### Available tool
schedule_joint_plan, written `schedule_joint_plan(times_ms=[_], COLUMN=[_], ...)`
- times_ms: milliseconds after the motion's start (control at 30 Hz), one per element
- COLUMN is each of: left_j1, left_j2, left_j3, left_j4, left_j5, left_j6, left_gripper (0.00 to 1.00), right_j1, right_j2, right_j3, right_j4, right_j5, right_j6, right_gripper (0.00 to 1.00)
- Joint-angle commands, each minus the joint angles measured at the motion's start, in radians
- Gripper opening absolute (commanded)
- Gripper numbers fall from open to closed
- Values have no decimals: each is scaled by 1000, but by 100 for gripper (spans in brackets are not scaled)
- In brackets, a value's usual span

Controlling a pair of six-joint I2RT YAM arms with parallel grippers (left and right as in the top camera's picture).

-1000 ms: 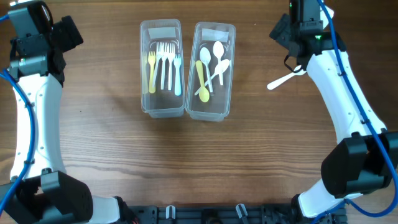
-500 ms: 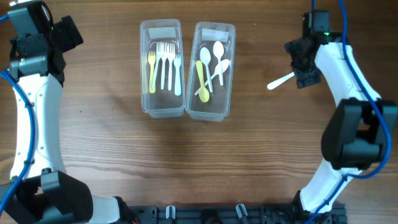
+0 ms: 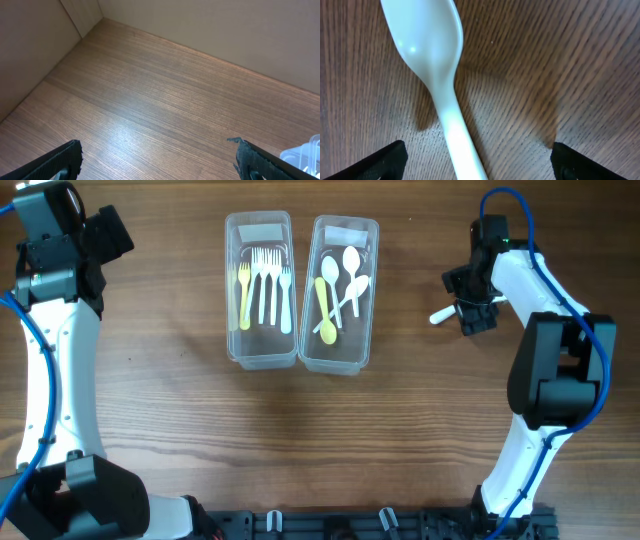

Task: Pack container
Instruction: 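Lower the right gripper onto the last white spoon and grasp it, then carry the last white spoon into the right container and release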

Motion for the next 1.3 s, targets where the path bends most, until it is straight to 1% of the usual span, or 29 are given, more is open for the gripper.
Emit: schedule_joint_plan(times_ms=[0,133,267,300,333,367,400,433,500,600,633,667,733,800,933,1033,1133,1167,1233,1267], left_j1=[1,1,1,1,1,1,1,1,1,1,1,1,1,1,1,1,1,1,1,1], left_j2=[-3,-3,-3,-3,-3,-3,-3,-3,-3,-3,-3,-3,-3,-3,-3,-3,-3,-3,-3,-3], left_j3=[10,10,10,10,10,10,10,10,10,10,10,10,10,10,10,10,10,10,10,10], left_j4=[2,2,2,2,2,2,2,2,2,2,2,2,2,2,2,2,2,2,2,2], left_j5=[-1,-1,-1,-1,-1,-1,-1,-1,-1,-1,-1,-1,-1,-1,-1,-1,-1,-1,-1,-1], left_j6=[-9,-9,-9,-9,-9,-9,-9,-9,-9,-9,-9,-9,-9,-9,-9,-9,-9,-9,-9,-9], left_gripper=[100,100,100,100,100,100,100,100,100,100,100,100,100,100,100,100,100,100,100,100], right_j1=[-12,-45,-53,-53,-53,-53,-53,-53,-53,-53,-53,-53,-53,-53,-38,20,110,150,222,264], right_j2=[20,46,56,56,56,56,56,56,56,56,56,56,50,39,13,10,10,10,9,6], right_j3=[-2,-2,-2,-2,-2,-2,-2,-2,-2,-2,-2,-1,12,44,179,293,373,396,422,426], right_j4=[-5,-15,-10,-6,-6,-6,-7,-7,-6,-6,-6,-4,2,24,21,-6,7,27,43,45], right_j5=[-13,-43,-64,-65,-65,-65,-65,-66,-69,-69,-69,-69,-55,-53,-53,-53,-71,-97,-147,-171], right_j6=[-4,-5,-24,-35,-40,-56,-57,-63,-72,-90,-100,-109,-124,-181,-313,-410,-565,-668,-792,-822], right_gripper=[89,88,82,78,73,63,56,46,23,15,11,4,4,4,4,4,4,4,4,4])
